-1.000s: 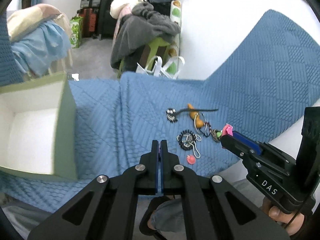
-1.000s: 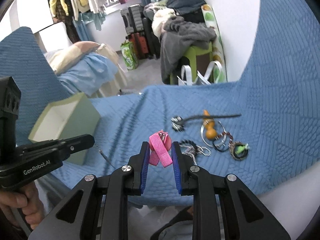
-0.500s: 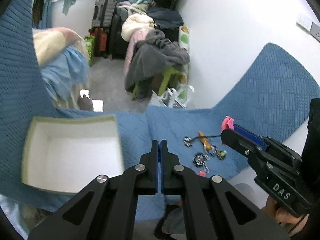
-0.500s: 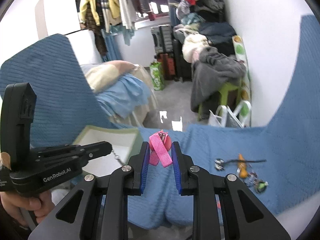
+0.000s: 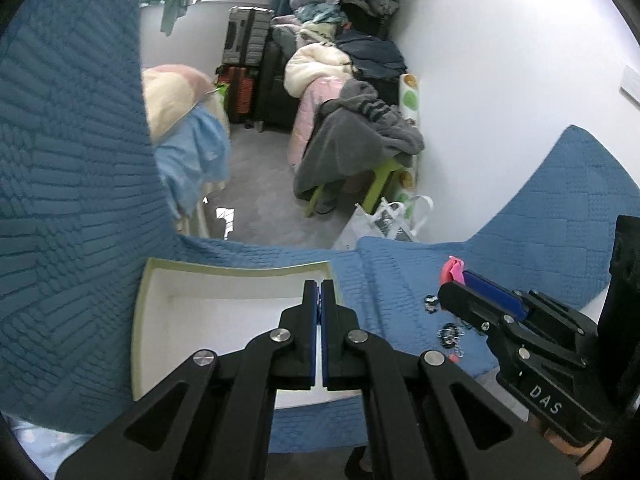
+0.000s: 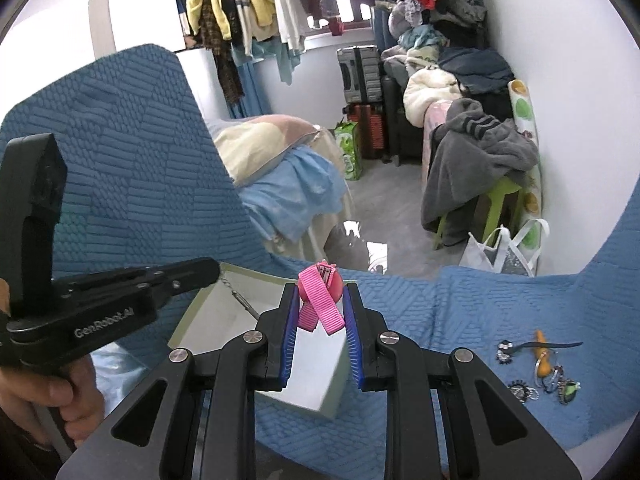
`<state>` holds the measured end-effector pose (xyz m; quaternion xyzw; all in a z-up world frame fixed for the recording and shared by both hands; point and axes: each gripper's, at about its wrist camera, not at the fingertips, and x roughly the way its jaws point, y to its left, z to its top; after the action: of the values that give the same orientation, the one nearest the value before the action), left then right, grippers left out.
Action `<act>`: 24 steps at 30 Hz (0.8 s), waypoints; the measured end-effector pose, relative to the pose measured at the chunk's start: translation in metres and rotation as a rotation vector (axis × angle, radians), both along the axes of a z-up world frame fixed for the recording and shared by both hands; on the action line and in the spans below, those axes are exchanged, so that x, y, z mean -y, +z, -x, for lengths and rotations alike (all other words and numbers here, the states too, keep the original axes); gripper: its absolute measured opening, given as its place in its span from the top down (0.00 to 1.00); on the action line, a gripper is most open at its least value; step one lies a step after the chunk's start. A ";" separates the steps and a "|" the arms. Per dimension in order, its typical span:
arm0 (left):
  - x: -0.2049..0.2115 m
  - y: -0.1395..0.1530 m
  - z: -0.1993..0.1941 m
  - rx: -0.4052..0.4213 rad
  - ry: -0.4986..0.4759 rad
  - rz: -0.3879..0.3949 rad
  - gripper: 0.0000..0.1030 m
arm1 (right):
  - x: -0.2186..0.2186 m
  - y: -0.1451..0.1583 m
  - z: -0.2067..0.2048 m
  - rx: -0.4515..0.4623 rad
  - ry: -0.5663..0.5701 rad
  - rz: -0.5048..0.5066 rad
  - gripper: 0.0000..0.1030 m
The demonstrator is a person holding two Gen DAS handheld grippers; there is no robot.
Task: Organize jewelry
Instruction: 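Lift the pink ribbon keychain and carry it over the green box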
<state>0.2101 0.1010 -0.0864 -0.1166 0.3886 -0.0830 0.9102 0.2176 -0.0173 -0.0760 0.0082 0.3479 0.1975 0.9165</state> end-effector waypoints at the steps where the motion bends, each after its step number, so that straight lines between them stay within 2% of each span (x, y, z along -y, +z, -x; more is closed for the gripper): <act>1: -0.006 -0.005 -0.002 -0.009 0.002 0.005 1.00 | -0.004 -0.006 -0.004 -0.013 0.001 0.001 0.81; 4: -0.020 -0.020 -0.003 -0.034 0.015 0.011 1.00 | -0.014 -0.030 -0.012 -0.082 0.013 -0.019 0.81; 11: -0.042 -0.071 -0.013 -0.141 0.039 0.046 1.00 | -0.037 -0.088 -0.026 -0.225 0.046 0.047 0.81; 20: -0.054 -0.116 -0.022 -0.239 0.031 0.070 1.00 | -0.054 -0.121 -0.034 -0.320 0.076 0.105 0.80; 24: -0.057 -0.127 -0.022 -0.256 0.026 0.046 1.00 | -0.055 -0.132 -0.033 -0.331 0.076 0.116 0.80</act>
<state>0.2322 0.1584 -0.2139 -0.1519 0.4980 -0.0645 0.8513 0.2505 0.0379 -0.2077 -0.0256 0.5050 0.2074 0.8374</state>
